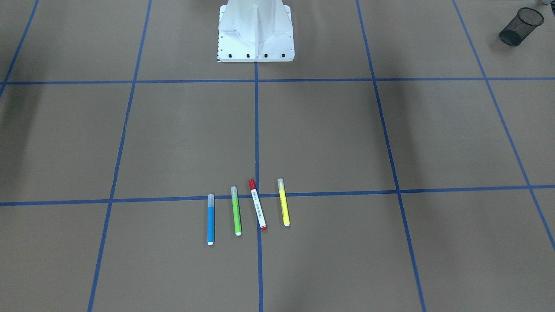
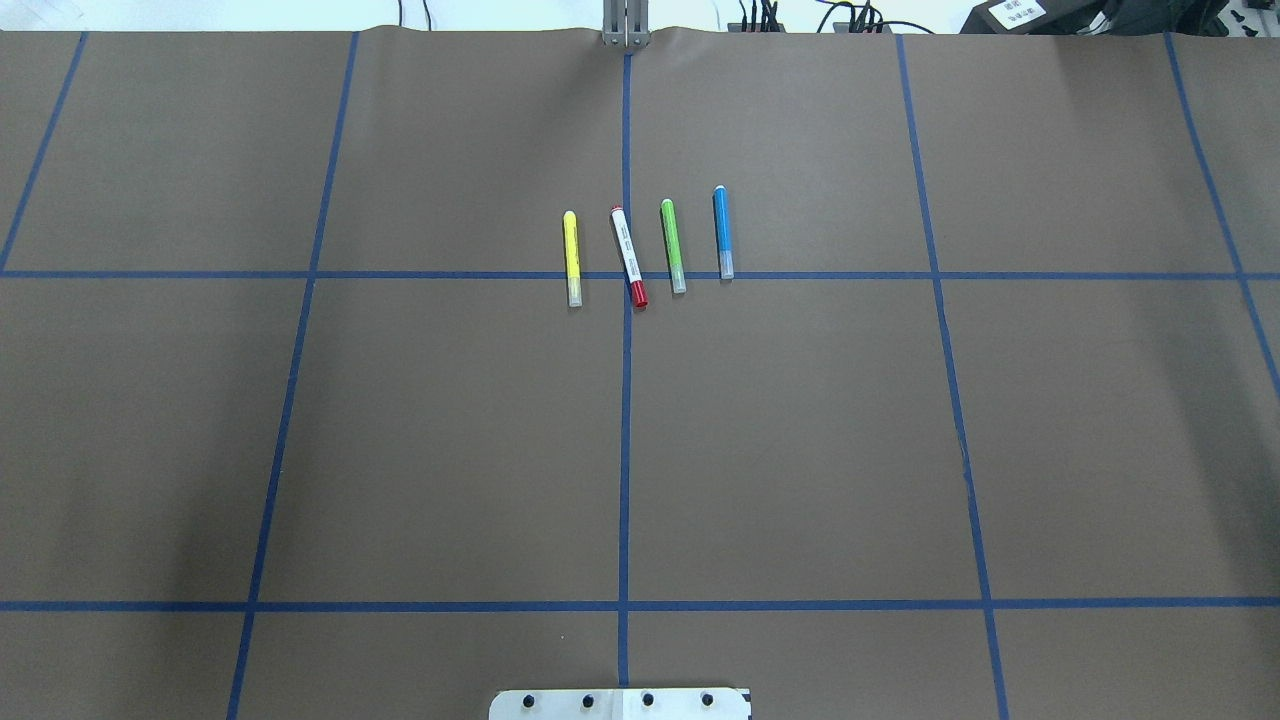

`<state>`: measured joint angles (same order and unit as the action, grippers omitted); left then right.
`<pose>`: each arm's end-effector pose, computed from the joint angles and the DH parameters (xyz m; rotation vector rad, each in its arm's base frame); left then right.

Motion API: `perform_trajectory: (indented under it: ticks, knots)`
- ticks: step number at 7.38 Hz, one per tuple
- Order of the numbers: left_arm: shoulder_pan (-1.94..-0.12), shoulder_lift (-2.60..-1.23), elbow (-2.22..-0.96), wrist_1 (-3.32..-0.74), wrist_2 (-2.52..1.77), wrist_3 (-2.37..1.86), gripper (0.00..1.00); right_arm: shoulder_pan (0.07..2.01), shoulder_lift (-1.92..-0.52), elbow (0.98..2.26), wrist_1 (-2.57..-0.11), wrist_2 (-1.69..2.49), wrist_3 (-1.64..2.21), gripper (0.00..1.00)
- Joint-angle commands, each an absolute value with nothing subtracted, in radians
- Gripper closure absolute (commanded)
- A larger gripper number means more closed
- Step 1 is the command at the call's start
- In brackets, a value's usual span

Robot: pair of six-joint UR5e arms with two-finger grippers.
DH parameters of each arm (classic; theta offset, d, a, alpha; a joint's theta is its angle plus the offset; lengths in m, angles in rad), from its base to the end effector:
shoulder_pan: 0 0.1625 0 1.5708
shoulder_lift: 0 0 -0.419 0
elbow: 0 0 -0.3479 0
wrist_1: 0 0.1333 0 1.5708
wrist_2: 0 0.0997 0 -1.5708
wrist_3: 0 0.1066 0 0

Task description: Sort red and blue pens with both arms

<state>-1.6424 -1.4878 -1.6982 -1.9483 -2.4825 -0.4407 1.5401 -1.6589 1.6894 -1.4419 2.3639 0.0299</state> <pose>-0.0797 -0.4259 0.5833 0.2211 0.9562 -0.2785 0.0444 -0.4227 0.6273 0.1269 -0.7956 -0.0640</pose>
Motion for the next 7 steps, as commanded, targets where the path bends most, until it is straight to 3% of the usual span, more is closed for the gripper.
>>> perform_trajectory:
  ticks: [1,2,4,7]
  knots:
    - [-1.641,-1.487,-1.697,-1.973,-2.476,-0.419,0.00,1.540,-1.658,1.690,-1.442,2.365,0.029,0.00]
    - [-1.637,-1.485,-1.691,-1.959,-2.461,-0.300,0.00,1.540,-1.660,1.690,-1.442,2.365,0.028,0.00]
    - [-1.634,-1.523,-1.692,-1.837,-2.467,-0.491,0.00,1.540,-1.658,1.690,-1.442,2.365,0.029,0.00]
    - [-1.634,-1.528,-1.707,-1.943,-2.470,-0.483,0.00,1.540,-1.658,1.690,-1.442,2.367,0.028,0.00]
